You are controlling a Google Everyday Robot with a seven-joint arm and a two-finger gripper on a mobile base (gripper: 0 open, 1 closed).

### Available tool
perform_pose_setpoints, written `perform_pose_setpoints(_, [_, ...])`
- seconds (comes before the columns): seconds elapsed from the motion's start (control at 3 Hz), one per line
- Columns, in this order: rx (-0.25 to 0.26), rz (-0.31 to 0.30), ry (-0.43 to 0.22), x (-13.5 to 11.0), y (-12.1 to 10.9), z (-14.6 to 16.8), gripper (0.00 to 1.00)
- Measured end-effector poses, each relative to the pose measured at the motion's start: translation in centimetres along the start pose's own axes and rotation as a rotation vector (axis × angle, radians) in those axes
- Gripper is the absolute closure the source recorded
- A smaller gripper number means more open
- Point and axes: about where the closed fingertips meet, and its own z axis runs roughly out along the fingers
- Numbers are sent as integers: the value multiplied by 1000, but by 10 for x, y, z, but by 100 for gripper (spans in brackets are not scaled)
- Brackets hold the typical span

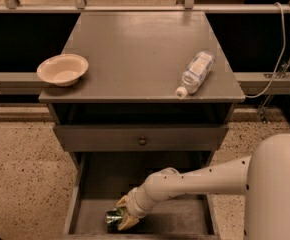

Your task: Pick green can from middle drawer and place on counter

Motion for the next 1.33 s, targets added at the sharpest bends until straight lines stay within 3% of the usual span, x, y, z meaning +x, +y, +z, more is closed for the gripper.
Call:
perform_pose_setpoints(0.33, [-7, -5, 2, 0, 2, 3, 88])
perform_pose_setpoints(0.67, [-18, -21, -1, -3, 4, 4, 100])
perform_pose_setpoints(1.0, [31, -19, -53, -20, -13, -26, 100])
perform_pose_setpoints(1.33, [147, -30, -116, -38, -44, -108, 100])
